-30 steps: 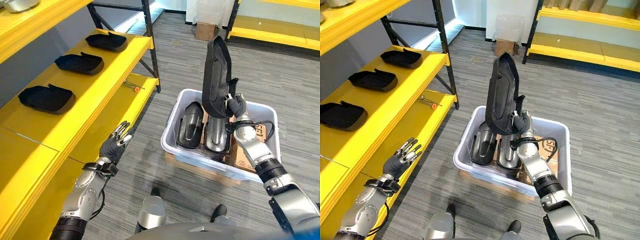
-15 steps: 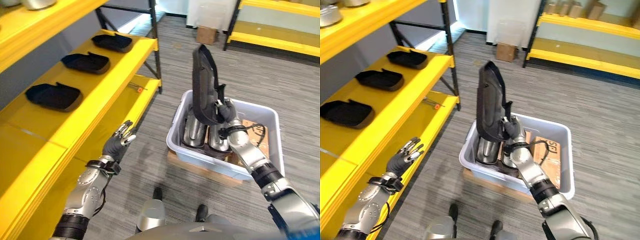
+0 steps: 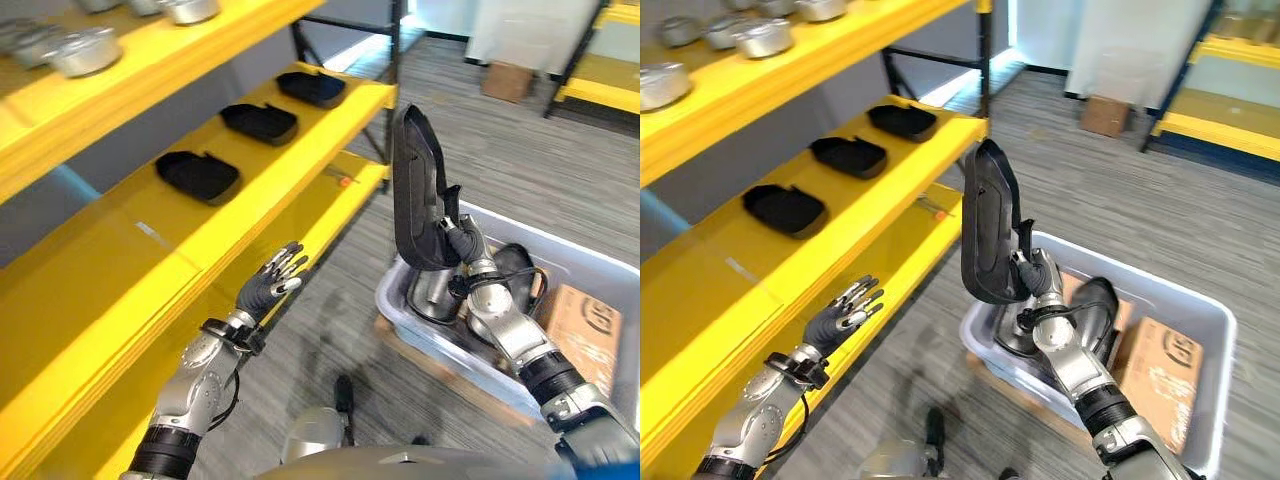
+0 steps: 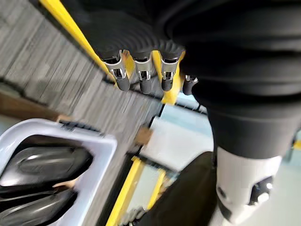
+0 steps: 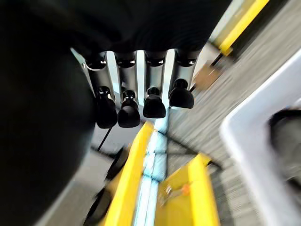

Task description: Move parts from the plastic box to the shelf.

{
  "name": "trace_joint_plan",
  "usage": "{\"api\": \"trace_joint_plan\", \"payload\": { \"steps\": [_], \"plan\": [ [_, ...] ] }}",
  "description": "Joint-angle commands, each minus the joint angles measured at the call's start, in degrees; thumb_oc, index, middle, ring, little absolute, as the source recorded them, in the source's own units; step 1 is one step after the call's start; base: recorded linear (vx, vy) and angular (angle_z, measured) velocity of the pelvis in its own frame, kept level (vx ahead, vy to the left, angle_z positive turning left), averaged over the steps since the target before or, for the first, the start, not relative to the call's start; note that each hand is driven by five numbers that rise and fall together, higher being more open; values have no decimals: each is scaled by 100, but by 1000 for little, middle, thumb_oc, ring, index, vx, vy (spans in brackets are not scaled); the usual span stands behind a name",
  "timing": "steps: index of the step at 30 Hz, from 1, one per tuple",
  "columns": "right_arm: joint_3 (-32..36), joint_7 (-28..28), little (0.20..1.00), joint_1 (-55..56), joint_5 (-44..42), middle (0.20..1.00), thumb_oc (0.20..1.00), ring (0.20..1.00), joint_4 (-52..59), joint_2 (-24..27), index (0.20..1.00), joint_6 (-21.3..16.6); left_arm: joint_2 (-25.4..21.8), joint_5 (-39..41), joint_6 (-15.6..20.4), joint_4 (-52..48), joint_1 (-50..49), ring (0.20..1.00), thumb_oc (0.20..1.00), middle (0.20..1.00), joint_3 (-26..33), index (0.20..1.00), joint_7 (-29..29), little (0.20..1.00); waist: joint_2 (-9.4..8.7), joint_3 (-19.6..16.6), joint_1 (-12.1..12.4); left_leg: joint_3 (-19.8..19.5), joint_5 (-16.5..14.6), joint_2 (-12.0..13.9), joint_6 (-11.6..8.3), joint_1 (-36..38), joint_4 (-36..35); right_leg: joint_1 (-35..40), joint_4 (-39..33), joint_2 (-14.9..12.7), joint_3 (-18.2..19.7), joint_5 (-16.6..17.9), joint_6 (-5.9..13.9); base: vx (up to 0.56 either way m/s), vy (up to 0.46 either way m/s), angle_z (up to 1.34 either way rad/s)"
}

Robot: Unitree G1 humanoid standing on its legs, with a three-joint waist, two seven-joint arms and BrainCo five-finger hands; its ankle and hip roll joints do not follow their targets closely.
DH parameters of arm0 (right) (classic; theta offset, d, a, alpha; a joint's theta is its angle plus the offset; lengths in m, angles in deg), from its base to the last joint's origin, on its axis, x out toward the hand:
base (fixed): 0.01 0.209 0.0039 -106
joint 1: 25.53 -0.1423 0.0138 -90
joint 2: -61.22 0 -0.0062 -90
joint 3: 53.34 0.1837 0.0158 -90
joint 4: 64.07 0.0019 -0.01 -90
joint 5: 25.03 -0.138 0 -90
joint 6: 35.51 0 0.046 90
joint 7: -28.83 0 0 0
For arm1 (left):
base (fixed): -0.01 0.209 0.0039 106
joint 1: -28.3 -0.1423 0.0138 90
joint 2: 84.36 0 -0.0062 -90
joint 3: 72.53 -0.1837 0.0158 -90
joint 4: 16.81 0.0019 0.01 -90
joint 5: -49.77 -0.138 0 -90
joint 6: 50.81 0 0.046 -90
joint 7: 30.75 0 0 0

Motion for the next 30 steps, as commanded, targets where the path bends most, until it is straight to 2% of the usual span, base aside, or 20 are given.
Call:
{"api": "trace_joint_plan", "payload": {
  "steps": [1, 3, 4, 5, 6, 8, 9, 10, 14, 18, 23, 28, 30],
  "plan": [
    [84, -46, 200, -742, -9, 200, 200, 200, 162, -60, 200, -376, -45, -59, 177, -38, 70, 1000, 1000, 1000, -104, 1000, -93, 1000, -156, -198, -182, -610, 223, 486, -151, 484, 712, -514, 202, 83, -16, 289, 348, 120, 275, 63],
    [9, -2, 200, -810, -47, 200, 200, 200, 235, -42, 200, -285, -27, -45, 92, -50, 117, 1000, 1000, 1000, -144, 1000, -23, 1000, -120, -248, -237, -481, 663, 873, -304, 507, 672, -525, 291, 33, -118, 195, 303, 60, 264, 11],
    [-23, 8, 200, -830, -92, 200, 200, 200, 270, -11, 200, -256, -20, -27, 94, -28, 160, 1000, 1000, 1000, -193, 1000, 10, 1000, -82, -242, -277, -404, 883, 1047, -319, 461, 701, -591, 402, 24, -226, 164, 230, -12, 362, -30],
    [-43, 67, 200, -820, -162, 200, 200, 200, 287, 37, 200, -292, -49, -44, 121, -42, 211, 1000, 1000, 1000, -277, 1000, 117, 1000, -33, -246, -320, -344, 795, 1056, -302, 518, 562, -697, 646, -81, -328, 66, 256, 25, 457, -24],
    [-39, 123, 200, -796, -195, 200, 200, 200, 299, 63, 200, -321, -85, -116, 150, -39, 247, 1000, 1000, 1000, -332, 1000, 180, 1000, -5, -257, -355, -320, 650, 1026, -357, 627, 462, -712, 798, -151, -365, -59, 310, 81, 496, 12],
    [-6, 274, 200, -690, -234, 200, 200, 200, 354, 62, 200, -322, -152, -268, 160, -84, 316, 1000, 1000, 1000, -438, 1000, 271, 1000, 26, -237, -363, -381, 506, 899, -321, 719, 331, -756, 1001, -248, -383, -129, 370, 48, 397, 56],
    [6, 322, 200, -677, -226, 200, 200, 200, 374, 60, 200, -310, -167, -304, 158, -100, 322, 1000, 1000, 1000, -452, 1000, 305, 1000, 35, -239, -360, -395, 496, 875, -307, 721, 306, -764, 1009, -256, -377, -117, 378, -44, 437, 45],
    [8, 419, 200, -622, -233, 200, 200, 200, 388, 55, 200, -317, -236, -315, 136, -130, 324, 1000, 1000, 1000, -458, 1000, 366, 1000, 60, -235, -356, -315, 483, 793, -182, 733, 167, -816, 1040, -310, -450, -22, 379, -43, 417, 42],
    [-40, 534, 200, -422, -122, 200, 200, 200, 512, -39, 200, -275, -288, -230, 52, -287, 150, 1000, 1000, 1000, -375, 1000, 486, 1000, 73, -203, -211, -637, 535, 665, -117, 722, 18, -754, 1070, -411, -383, 4, 485, 12, 365, 34],
    [-162, 655, 200, -284, -15, 200, 200, 200, 552, -176, 200, -251, -316, -242, 13, -480, -151, 1000, 1000, 1000, -216, 1000, 543, 1000, 44, -203, 71, -870, 577, 565, -63, 702, -137, -680, 1063, -502, -526, 12, 622, 41, 266, 48],
    [-485, 774, 200, -462, 139, 200, 200, 200, 510, -371, 200, -154, -372, -197, 94, -547, -378, 1000, 1000, 1000, -99, 1000, 604, 1000, 45, -95, 539, -1098, 657, 484, -18, 434, -120, -640, 1156, -609, -872, -54, 739, -16, 186, 43],
    [-667, 874, 200, -648, 246, 200, 200, 200, 383, -525, 200, -63, -383, -206, 271, -561, -440, 1000, 1000, 1000, -80, 1000, 614, 1000, 30, -50, 794, -1186, 666, 412, 30, 312, -74, -569, 1133, -729, -1075, 3, 836, 0, 152, 19],
    [-763, 914, 200, -753, 185, 200, 200, 200, 330, -593, 200, 80, -415, -197, 284, -560, -438, 1000, 1000, 1000, -59, 1000, 698, 1000, 17, -36, 904, -1190, 654, 367, 55, 241, -38, -529, 1113, -799, -1161, 43, 883, 9, 168, 10]
  ]
}}
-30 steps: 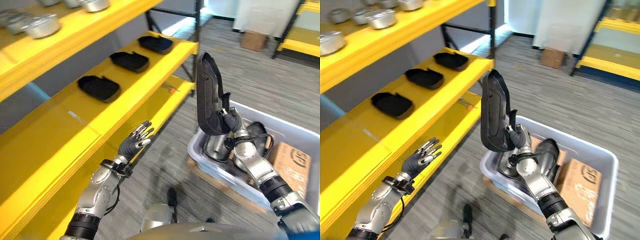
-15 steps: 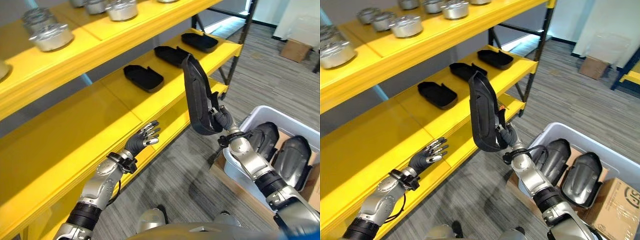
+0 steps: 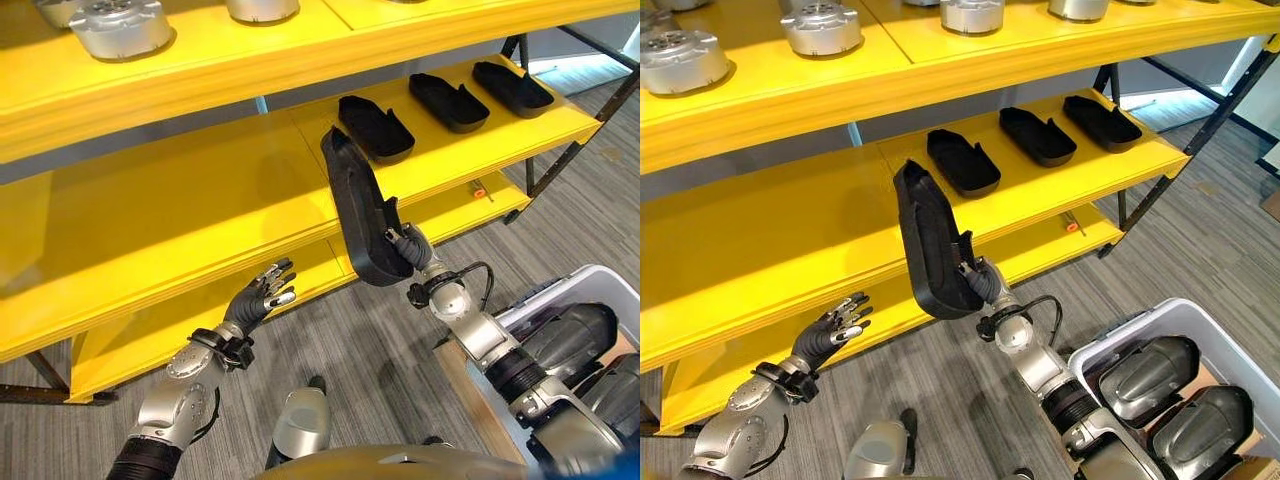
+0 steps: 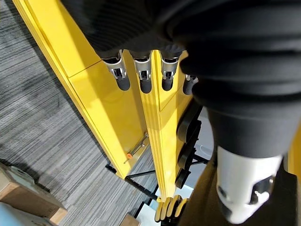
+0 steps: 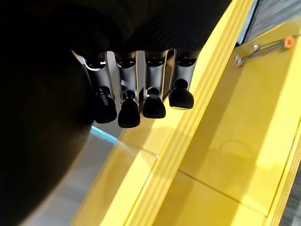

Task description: Move parts from the plastic box to the shelf.

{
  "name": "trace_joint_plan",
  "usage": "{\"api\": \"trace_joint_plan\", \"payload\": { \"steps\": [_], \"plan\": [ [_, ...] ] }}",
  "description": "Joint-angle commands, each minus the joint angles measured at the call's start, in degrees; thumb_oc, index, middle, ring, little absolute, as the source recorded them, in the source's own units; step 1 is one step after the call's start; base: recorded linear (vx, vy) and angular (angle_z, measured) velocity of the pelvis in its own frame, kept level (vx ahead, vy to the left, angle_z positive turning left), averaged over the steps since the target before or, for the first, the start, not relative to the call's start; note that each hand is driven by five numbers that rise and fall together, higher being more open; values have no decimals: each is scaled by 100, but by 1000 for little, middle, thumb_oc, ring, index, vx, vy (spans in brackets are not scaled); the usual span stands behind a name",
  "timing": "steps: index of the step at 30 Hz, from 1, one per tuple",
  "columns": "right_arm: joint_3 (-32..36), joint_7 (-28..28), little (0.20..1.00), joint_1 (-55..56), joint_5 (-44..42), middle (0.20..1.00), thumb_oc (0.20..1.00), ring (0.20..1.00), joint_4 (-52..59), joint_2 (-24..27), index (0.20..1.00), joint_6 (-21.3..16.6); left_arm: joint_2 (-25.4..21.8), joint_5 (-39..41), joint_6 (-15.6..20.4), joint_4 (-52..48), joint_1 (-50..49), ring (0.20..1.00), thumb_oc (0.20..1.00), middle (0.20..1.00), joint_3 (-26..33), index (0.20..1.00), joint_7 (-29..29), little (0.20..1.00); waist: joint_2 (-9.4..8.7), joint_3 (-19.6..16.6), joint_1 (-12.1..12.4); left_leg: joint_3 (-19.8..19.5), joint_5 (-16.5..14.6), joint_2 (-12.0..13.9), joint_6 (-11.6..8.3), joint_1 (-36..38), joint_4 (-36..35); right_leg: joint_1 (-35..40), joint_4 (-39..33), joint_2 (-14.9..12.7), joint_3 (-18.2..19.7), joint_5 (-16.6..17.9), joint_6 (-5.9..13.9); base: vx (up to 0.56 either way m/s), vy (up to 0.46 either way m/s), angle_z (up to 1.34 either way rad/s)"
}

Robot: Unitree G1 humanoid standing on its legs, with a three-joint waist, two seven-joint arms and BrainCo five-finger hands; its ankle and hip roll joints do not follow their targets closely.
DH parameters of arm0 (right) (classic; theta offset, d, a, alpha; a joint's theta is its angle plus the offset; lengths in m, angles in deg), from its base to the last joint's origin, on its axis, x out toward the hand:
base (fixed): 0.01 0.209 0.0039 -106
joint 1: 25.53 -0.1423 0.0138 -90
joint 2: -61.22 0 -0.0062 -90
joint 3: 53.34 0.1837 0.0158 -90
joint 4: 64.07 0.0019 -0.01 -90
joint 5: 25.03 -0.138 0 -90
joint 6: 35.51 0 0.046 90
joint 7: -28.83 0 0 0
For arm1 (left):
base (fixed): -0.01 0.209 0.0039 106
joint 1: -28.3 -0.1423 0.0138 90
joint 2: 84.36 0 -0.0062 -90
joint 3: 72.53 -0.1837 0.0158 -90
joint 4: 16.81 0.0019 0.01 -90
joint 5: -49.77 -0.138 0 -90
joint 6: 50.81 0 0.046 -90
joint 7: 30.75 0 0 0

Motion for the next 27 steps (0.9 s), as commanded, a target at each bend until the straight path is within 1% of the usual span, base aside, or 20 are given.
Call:
{"api": "trace_joint_plan", "payload": {
  "steps": [1, 6, 7, 10, 11, 12, 13, 14, 15, 16, 17, 18, 20, 21, 22, 23, 24, 25, 26, 27],
  "plan": [
    [-79, -29, 200, -672, -17, 200, 200, 200, 194, 32, 200, -68, -41, 10, 421, -425, 99, 1000, 1000, 1000, 19, 1000, 146, 1000, 268, -256, 73, 76, 693, 305, -126, 367, -838, 7, 660, 177, -165, -480, 234, 6, 171, 2],
    [-159, -109, 200, -782, 51, 200, 200, 200, 56, -70, 200, -86, -51, -55, 511, -289, 187, 1000, 1000, 1000, 15, 1000, 149, 1000, 208, -234, 217, 72, 537, 91, 36, 187, -615, 87, 786, 119, -170, -544, 247, -6, 174, 11],
    [-149, -131, 200, -800, 61, 200, 200, 200, 62, -60, 200, -74, -58, -75, 516, -269, 206, 1000, 1000, 1000, 22, 1000, 221, 1000, 193, -223, 239, 69, 482, 27, 92, 139, -543, 71, 902, 87, -169, -549, 233, -26, 167, 23],
    [-148, -297, 200, -827, 30, 200, 200, 200, 58, -87, 200, -20, -56, 114, 460, -127, 297, 1000, 1000, 1000, 68, 1000, 271, 1000, 146, -209, 275, 76, 298, -215, 313, 86, -426, -24, 1549, -78, -171, -451, 244, -3, 163, 21],
    [-151, -339, 200, -807, -10, 200, 200, 200, 80, -94, 200, 19, -36, 163, 470, -102, 314, 1000, 1000, 1000, 82, 1000, 257, 1000, 141, -213, 268, 71, 258, -280, 377, 99, -428, -92, 1795, -146, -159, -370, 253, 28, 197, 18],
    [-150, -391, 200, -763, -50, 200, 200, 200, 106, -117, 200, 57, 6, 177, 506, -79, 337, 1000, 1000, 1000, 64, 1000, 252, 1000, 169, -191, 204, 19, 187, -362, 478, 164, -457, -280, 2291, -200, -57, -205, 258, 30, 192, 12],
    [-143, -411, 200, -743, -55, 200, 200, 200, 82, -125, 200, 44, 20, 142, 529, -77, 346, 1000, 1000, 1000, 54, 1000, 232, 1000, 170, -176, 163, -13, 157, -412, 525, 201, -481, -422, 2512, -192, 93, -187, 256, 24, 163, 19],
    [-113, -436, 200, -702, -64, 200, 200, 200, 31, -115, 200, -27, 26, 78, 578, -91, 358, 1000, 1000, 1000, 13, 1000, 229, 1000, 181, -143, 38, -82, 122, -453, 562, 286, -547, -612, 2597, 23, 383, -202, 230, 17, 62, 25],
    [-104, -481, 200, -663, -73, 200, 200, 200, 0, -94, 200, -94, 10, 51, 602, -84, 394, 1000, 1000, 1000, -29, 1000, 237, 1000, 173, -111, -88, -143, 102, -495, 570, 378, -638, -776, 2522, 280, 606, -202, 230, 22, 21, 43],
    [-96, -480, 200, -629, -85, 200, 200, 200, -3, -64, 200, -137, -4, 63, 611, -83, 439, 1000, 1000, 1000, -60, 1000, 212, 1000, 167, -108, -192, -191, 100, -513, 566, 445, -734, -907, 2356, 483, 731, -143, 220, 35, -28, 64],
    [-67, -454, 200, -589, -127, 200, 200, 200, 13, -13, 200, -175, -4, 78, 590, -95, 497, 1000, 1000, 1000, -87, 1000, 187, 1000, 134, -89, -293, -218, 70, -550, 559, 564, -844, -1076, 2117, 597, 816, -30, 246, 44, -35, 83],
    [-39, -437, 200, -572, -153, 200, 200, 200, 12, 14, 200, -199, 10, 78, 576, -107, 531, 1000, 1000, 1000, -95, 1000, 197, 1000, 115, -90, -335, -217, 46, -562, 546, 630, -900, -1158, 1918, 613, 815, 59, 266, 64, -53, 76],
    [39, -366, 200, -582, -236, 200, 200, 200, -58, 85, 200, -284, 49, 193, 543, -123, 593, 1000, 1000, 1000, -139, 1000, 334, 1000, 54, -85, -411, -228, -14, -589, 480, 779, -991, -1212, 1127, 648, 820, 295, 319, 114, -78, 52],
    [61, -375, 200, -581, -293, 200, 200, 200, -83, 92, 200, -283, 83, 269, 529, -119, 594, 1000, 1000, 1000, -166, 1000, 417, 1000, -7, -76, -468, -288, -61, -647, 464, 865, -1043, -1298, 748, 689, 966, 561, 398, 284, -151, 41],
    [102, -471, 200, -540, -353, 200, 200, 200, -111, 67, 200, -244, 147, 577, 524, -93, 517, 1000, 1000, 1000, -267, 1000, 341, 1000, -92, -45, -614, -548, -200, -727, 486, 1041, -1100, -1533, 328, 869, 1441, 865, 529, 308, -157, 30],
    [120, -526, 200, -510, -372, 200, 200, 200, -97, 53, 200, -209, 190, 615, 521, -85, 474, 1000, 1000, 1000, -309, 1000, 223, 1000, -113, -36, -655, -676, -234, -753, 509, 1081, -1109, -1578, 295, 942, 1616, 891, 536, 323, -166, 50],
    [164, -597, 200, -455, -400, 200, 200, 200, -82, 61, 200, -184, 237, 423, 535, -91, 454, 1000, 1000, 1000, -359, 1000, 16, 1000, -116, -55, -701, -844, -213, -767, 498, 1076, -1115, -1447, 151, 1080, 1841, 726, 434, 189, -113, 76],
    [203, -594, 200, -429, -422, 200, 200, 200, -87, 87, 200, -186, 263, 228, 594, -89, 464, 1000, 1000, 1000, -423, 1000, -41, 1000, -122, -80, -716, -935, -180, -773, 480, 1064, -1113, -1341, 50, 1135, 1899, 683, 383, 192, -118, 154],
    [286, -505, 200, -403, -430, 200, 200, 200, -147, 142, 200, -275, 259, -32, 677, -111, 537, 1000, 1000, 1000, -538, 1000, -135, 1000, -129, -149, -672, -950, -119, -756, 405, 1020, -1140, -1116, -123, 1155, 1824, 587, 296, 156, -93, 156],
    [304, -446, 200, -388, -423, 200, 200, 200, -141, 185, 200, -322, 271, -4, 649, -125, 603, 1000, 1000, 1000, -585, 1000, -226, 1000, -127, -194, -659, -915, -91, -733, 370, 993, -1160, -1010, -194, 1144, 1800, 531, 263, 160, -80, 129]
  ]
}}
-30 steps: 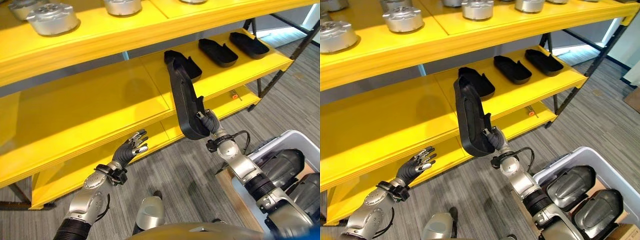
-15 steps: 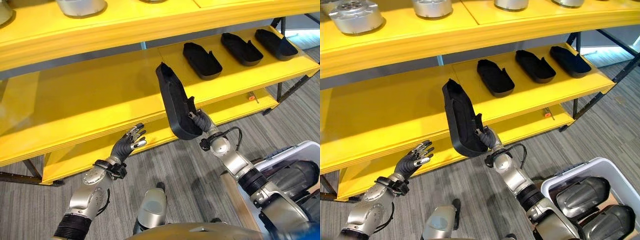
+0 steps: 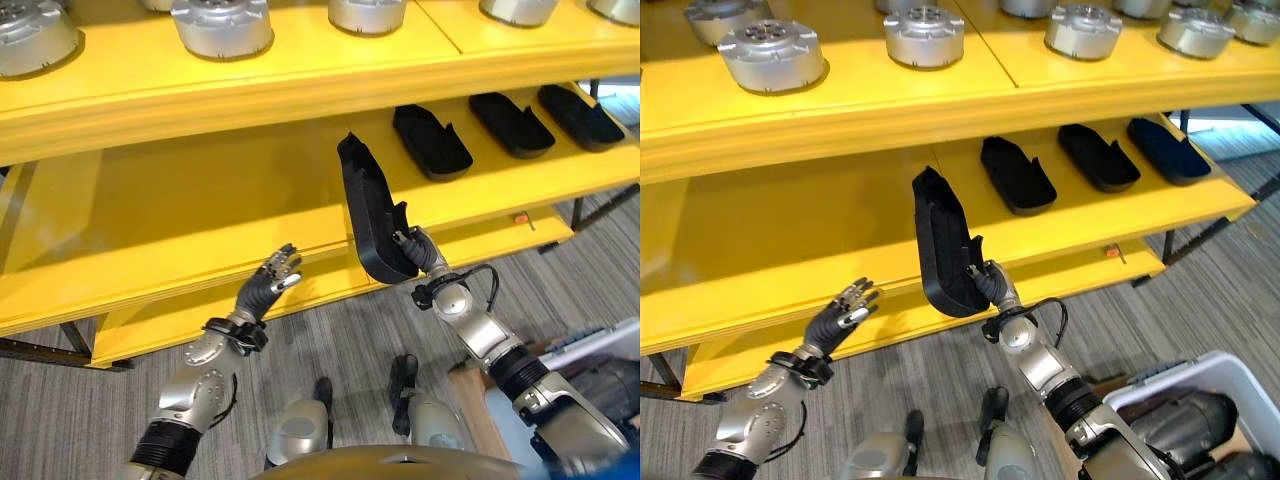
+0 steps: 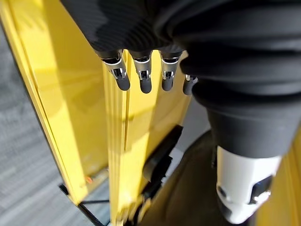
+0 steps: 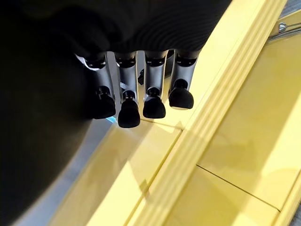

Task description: Move parts from the plastic box to the shelf.

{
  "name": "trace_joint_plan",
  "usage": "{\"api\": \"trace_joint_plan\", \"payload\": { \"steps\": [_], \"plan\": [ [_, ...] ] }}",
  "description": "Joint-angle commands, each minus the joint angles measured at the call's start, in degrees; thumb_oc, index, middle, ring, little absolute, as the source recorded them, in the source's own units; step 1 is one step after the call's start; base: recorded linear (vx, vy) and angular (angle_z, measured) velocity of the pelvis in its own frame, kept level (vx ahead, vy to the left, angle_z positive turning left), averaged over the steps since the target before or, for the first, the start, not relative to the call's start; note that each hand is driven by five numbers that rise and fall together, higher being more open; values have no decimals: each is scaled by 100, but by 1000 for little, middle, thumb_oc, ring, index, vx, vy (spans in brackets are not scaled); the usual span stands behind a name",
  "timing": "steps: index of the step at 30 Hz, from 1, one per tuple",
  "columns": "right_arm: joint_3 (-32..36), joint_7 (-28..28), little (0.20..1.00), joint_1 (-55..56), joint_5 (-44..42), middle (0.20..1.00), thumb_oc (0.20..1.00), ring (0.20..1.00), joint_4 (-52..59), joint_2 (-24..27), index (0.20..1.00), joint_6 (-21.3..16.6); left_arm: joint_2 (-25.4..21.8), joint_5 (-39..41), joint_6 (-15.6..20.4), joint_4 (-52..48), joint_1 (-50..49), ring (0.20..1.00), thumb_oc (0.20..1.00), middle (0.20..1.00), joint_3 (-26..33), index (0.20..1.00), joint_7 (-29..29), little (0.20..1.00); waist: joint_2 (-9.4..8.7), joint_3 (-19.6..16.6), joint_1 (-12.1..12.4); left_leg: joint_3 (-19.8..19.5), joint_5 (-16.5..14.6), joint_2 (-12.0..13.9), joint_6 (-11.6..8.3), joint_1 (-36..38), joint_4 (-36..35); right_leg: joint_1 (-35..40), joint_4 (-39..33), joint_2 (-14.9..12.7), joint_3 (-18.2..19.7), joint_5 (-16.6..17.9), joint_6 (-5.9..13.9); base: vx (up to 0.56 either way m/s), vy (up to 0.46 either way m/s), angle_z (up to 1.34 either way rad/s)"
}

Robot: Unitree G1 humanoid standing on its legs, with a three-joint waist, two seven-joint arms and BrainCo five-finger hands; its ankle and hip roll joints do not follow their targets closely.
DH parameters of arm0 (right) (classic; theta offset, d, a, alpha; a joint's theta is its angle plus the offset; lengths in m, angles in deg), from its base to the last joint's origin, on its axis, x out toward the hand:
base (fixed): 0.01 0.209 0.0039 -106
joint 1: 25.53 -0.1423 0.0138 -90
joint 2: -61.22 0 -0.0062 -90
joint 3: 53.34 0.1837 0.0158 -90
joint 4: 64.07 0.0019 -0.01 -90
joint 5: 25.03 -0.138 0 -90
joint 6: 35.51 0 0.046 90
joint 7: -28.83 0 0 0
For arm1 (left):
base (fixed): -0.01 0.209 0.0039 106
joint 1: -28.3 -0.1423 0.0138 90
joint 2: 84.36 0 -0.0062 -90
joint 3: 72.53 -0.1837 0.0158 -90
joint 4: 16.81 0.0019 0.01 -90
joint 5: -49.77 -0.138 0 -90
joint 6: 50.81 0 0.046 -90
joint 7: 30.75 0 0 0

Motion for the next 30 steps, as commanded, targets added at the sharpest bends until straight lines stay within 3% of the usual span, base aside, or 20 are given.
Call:
{"api": "trace_joint_plan", "payload": {
  "steps": [1, 10, 20, 29, 30],
  "plan": [
    [222, -40, 200, -509, -142, 200, 200, 200, 251, 88, 200, -546, -95, -205, 357, -484, 256, 1000, 1000, 1000, -143, 1000, -320, 1000, 152, -239, 249, 882, -327, 37, -68, 179, -131, 20, 325, 119, -277, 54, -91, 122, -42, 45],
    [-32, -15, 200, -683, 216, 200, 200, 200, 331, 85, 200, -479, -29, -173, 47, -745, 514, 1000, 1000, 1000, -421, 1000, -210, 1000, 182, -277, 241, 1070, -348, 127, -168, 142, 24, 411, 265, 173, -410, -254, -261, 91, -17, -3],
    [-222, -78, 200, -789, 488, 200, 200, 200, 280, 117, 200, -424, -68, -10, -319, -691, 440, 1000, 1000, 1000, -564, 1000, -209, 1000, 270, -287, 239, 1008, -519, 30, -113, 33, 533, 546, 617, 194, -467, -549, -399, 108, -109, 5],
    [-269, 53, 200, -1013, 597, 200, 200, 200, -9, -11, 200, -359, 68, -7, -169, -625, 629, 1000, 1000, 1000, -606, 1000, 23, 1000, 374, -248, 193, 1192, -890, -74, -196, -330, 1500, 677, 597, 81, -537, -614, -580, 36, -73, 6],
    [-241, 83, 200, -1017, 590, 200, 200, 200, -19, 19, 200, -331, 80, -50, -156, -624, 640, 1000, 1000, 1000, -618, 1000, 46, 1000, 387, -250, 174, 1274, -788, 0, -256, -406, 1734, 719, 595, 71, -588, -646, -624, 0, 0, 0]
  ]
}}
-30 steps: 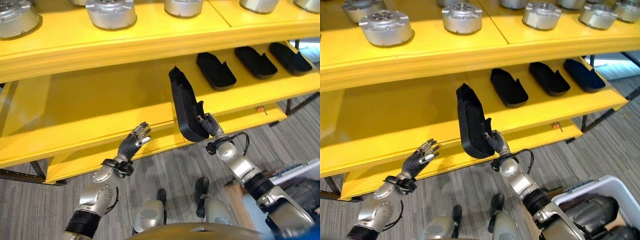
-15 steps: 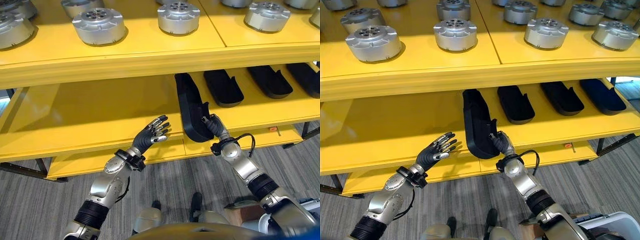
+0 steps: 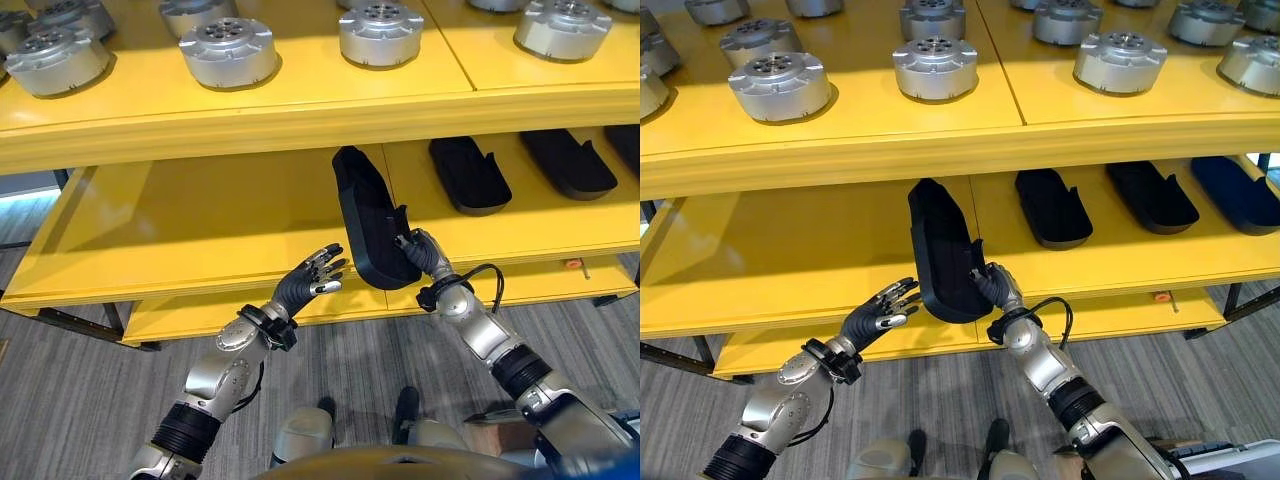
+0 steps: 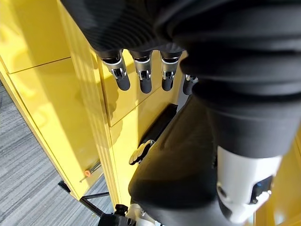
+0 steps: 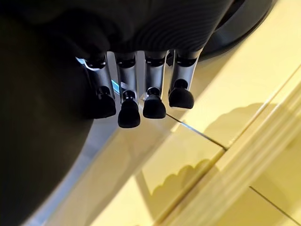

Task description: Move parts from the plastic box to the shelf.

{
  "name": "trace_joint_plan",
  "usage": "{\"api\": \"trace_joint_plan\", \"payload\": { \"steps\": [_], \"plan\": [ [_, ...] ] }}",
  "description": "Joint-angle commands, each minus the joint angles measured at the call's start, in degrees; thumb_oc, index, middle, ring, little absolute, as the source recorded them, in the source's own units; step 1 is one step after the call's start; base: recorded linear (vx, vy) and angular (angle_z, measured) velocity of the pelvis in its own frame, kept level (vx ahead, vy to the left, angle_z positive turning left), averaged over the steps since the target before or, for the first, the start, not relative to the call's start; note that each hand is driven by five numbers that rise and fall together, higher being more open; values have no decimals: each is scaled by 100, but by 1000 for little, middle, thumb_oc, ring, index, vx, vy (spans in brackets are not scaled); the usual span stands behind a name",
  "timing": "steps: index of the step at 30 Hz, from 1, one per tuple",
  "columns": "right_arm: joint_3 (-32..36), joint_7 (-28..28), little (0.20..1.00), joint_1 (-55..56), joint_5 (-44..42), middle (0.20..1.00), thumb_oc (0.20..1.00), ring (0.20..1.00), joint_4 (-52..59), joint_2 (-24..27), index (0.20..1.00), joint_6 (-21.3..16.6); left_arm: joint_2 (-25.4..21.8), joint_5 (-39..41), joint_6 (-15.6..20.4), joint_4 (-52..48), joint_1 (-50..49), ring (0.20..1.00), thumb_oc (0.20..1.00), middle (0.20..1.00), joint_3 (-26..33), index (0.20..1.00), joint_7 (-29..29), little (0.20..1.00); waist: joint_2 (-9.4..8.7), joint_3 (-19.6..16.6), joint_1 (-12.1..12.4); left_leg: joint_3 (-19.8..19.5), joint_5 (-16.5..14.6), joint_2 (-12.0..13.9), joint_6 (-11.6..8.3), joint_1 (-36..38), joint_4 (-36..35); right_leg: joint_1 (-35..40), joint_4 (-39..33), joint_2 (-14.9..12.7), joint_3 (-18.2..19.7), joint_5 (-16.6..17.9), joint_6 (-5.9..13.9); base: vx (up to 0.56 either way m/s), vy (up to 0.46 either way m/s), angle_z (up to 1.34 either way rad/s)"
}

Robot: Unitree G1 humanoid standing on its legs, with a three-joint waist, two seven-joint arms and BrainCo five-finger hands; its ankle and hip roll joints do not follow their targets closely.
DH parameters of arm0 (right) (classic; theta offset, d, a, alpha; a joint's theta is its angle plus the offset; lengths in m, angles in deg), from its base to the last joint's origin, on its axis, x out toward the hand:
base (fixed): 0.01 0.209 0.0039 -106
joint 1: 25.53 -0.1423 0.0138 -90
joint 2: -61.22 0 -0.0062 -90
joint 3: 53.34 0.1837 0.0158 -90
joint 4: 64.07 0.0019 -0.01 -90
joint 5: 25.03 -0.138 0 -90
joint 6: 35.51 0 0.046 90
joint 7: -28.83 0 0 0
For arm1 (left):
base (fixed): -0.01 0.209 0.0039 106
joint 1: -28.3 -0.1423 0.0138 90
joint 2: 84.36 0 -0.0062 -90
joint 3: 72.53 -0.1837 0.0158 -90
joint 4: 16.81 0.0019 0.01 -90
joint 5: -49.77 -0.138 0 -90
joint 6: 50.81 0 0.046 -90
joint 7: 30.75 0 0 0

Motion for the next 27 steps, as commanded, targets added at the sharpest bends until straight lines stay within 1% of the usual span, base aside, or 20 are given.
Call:
{"api": "trace_joint_plan", "payload": {
  "steps": [1, 2, 3, 4, 5, 6, 7, 8, 9, 10, 12, 13, 14, 17, 19, 20, 21, 22, 23, 27],
  "plan": [
    [21, -8, 200, -641, 128, 200, 200, 200, 133, -58, 200, -244, 7, 94, 292, -217, 93, 1000, 1000, 1000, -146, 1000, 120, 1000, -167, -294, -14, 1174, -169, -244, 85, -476, 1492, 424, 522, -222, -333, -659, 115, 23, -26, 7],
    [74, 17, 200, -650, 138, 200, 200, 200, 122, -12, 200, -193, 15, 69, 296, -202, 125, 1000, 1000, 1000, -156, 1000, 96, 1000, -190, -280, -61, 1352, -15, -66, 5, -603, 1917, 465, 527, -253, -394, -703, 62, 17, -21, 16],
    [111, 20, 200, -671, 138, 200, 200, 200, 96, 7, 200, -176, 23, 18, 292, -185, 161, 1000, 1000, 1000, -155, 1000, 83, 1000, -183, -282, -100, 1440, 90, 84, -52, -718, 2153, 471, 561, -255, -442, -746, 26, 34, 24, 28],
    [156, -24, 200, -718, 101, 200, 200, 200, 36, 7, 200, -146, 25, -33, 279, -122, 233, 1000, 1000, 1000, -167, 1000, 50, 1000, -178, -283, -158, 1614, 266, 368, -130, -755, 2231, 462, 647, -266, -523, -815, -2, 50, 71, 42],
    [183, -52, 200, -751, 58, 200, 200, 200, 5, 15, 200, -112, 13, 2, 238, -78, 285, 1000, 1000, 1000, -172, 1000, 20, 1000, -167, -291, -205, 1732, 354, 550, -165, -712, 2140, 442, 713, -271, -583, -860, -4, 87, 165, 63],
    [172, -100, 200, -795, 12, 200, 200, 200, -26, 22, 200, -46, 2, 62, 209, -9, 326, 1000, 1000, 1000, -206, 1000, -20, 1000, -132, -344, -259, 1866, 334, 704, -149, -541, 1646, 389, 798, -291, -678, -881, 31, 101, 215, 89],
    [150, -127, 200, -830, -19, 200, 200, 200, -35, 30, 200, 11, -2, 87, 188, 24, 345, 1000, 1000, 1000, -227, 1000, -35, 1000, -113, -370, -280, 1937, 346, 754, -148, -381, 1225, 370, 856, -326, -739, -892, 65, 123, 284, 101],
    [124, -157, 200, -861, -47, 200, 200, 200, -34, 36, 200, 81, 3, 88, 199, 73, 361, 1000, 1000, 1000, -250, 1000, -82, 1000, -85, -402, -297, 1993, 427, 812, -178, -218, 767, 366, 887, -355, -807, -895, 93, 130, 301, 73],
    [112, -173, 200, -885, -44, 200, 200, 200, -25, 44, 200, 148, 20, 89, 211, 107, 374, 1000, 1000, 1000, -283, 1000, -135, 1000, -42, -421, -302, 1974, 649, 926, -269, -168, 401, 393, 892, -350, -824, -912, 106, 180, 451, 67],
    [122, -201, 200, -907, -51, 200, 200, 200, -55, 107, 200, 227, 31, 101, 256, 153, 377, 1000, 1000, 1000, -311, 1000, -260, 1000, -4, -415, -300, 1999, 903, 1123, -384, -205, 42, 456, 925, -420, -853, -961, 143, 183, 459, 43],
    [152, -197, 200, -913, -204, 200, 200, 200, -127, 178, 200, 267, 34, 16, 344, 158, 353, 1000, 1000, 1000, -329, 1000, -373, 1000, 41, -396, -295, 1963, 1256, 1351, -479, -367, 3, 537, 966, -449, -817, -1030, 139, 185, 511, 35],
    [229, -107, 200, -863, -332, 200, 200, 200, -218, 265, 200, 188, -37, 48, 428, 188, 349, 1000, 1000, 1000, -361, 1000, -338, 1000, 24, -400, -335, 2180, 1079, 1380, -441, -260, -81, 567, 1116, -625, -938, -1124, 197, 180, 550, 15],
    [253, -105, 200, -806, -301, 200, 200, 200, -233, 278, 200, 149, -38, 67, 416, 200, 352, 1000, 1000, 1000, -361, 1000, -264, 1000, 13, -400, -337, 2151, 1044, 1360, -431, -261, -58, 558, 1158, -665, -947, -1115, 212, 168, 523, 8],
    [335, -81, 200, -489, -246, 200, 200, 200, -160, 307, 200, -108, -87, -112, 503, 352, 380, 1000, 1000, 1000, -350, 1000, -18, 1000, -56, -386, -320, 1952, 807, 1160, -335, -111, -31, 501, 1287, -756, -870, -1087, 301, 131, 298, -4],
    [388, -100, 200, -329, -218, 200, 200, 200, -78, 288, 200, -251, -106, -185, 548, 402, 323, 1000, 1000, 1000, -308, 1000, -8, 1000, -124, -381, -241, 1738, 707, 1034, -282, -102, 46, 505, 1223, -751, -774, -977, 346, 185, 319, -7],
    [414, -129, 200, -295, -293, 200, 200, 200, -55, 271, 200, -209, -116, -196, 595, 406, 265, 1000, 1000, 1000, -263, 1000, 14, 1000, -162, -374, -200, 1664, 659, 947, -239, -54, 36, 527, 1174, -745, -722, -932, 384, 141, 255, 2],
    [416, -130, 200, -293, -298, 200, 200, 200, -53, 268, 200, -201, -119, -196, 605, 405, 260, 1000, 1000, 1000, -260, 1000, 15, 1000, -167, -371, -196, 1660, 655, 936, -233, -44, 32, 535, 1167, -747, -717, -927, 390, 136, 267, 3],
    [454, -183, 200, -252, -240, 200, 200, 200, -43, 241, 200, -198, -139, -205, 659, 383, 198, 1000, 1000, 1000, -205, 1000, -65, 1000, -205, -373, -143, 1602, 638, 840, -176, 11, -44, 562, 1144, -741, -682, -899, 446, 105, 217, 3],
    [481, -185, 200, -230, -209, 200, 200, 200, -31, 243, 200, -213, -144, -224, 707, 358, 154, 1000, 1000, 1000, -176, 1000, -112, 1000, -221, -373, -112, 1584, 637, 798, -145, 31, -87, 573, 1150, -746, -675, -898, 481, 128, 282, 3],
    [583, -313, 200, -133, -142, 200, 200, 200, 78, 249, 200, -175, -168, -152, 789, 303, 64, 1000, 1000, 1000, -96, 1000, -108, 1000, -269, -348, -7, 1540, 612, 633, 20, 52, -172, 548, 1397, -797, -685, -970, 582, 40, 214, 7]
  ]
}}
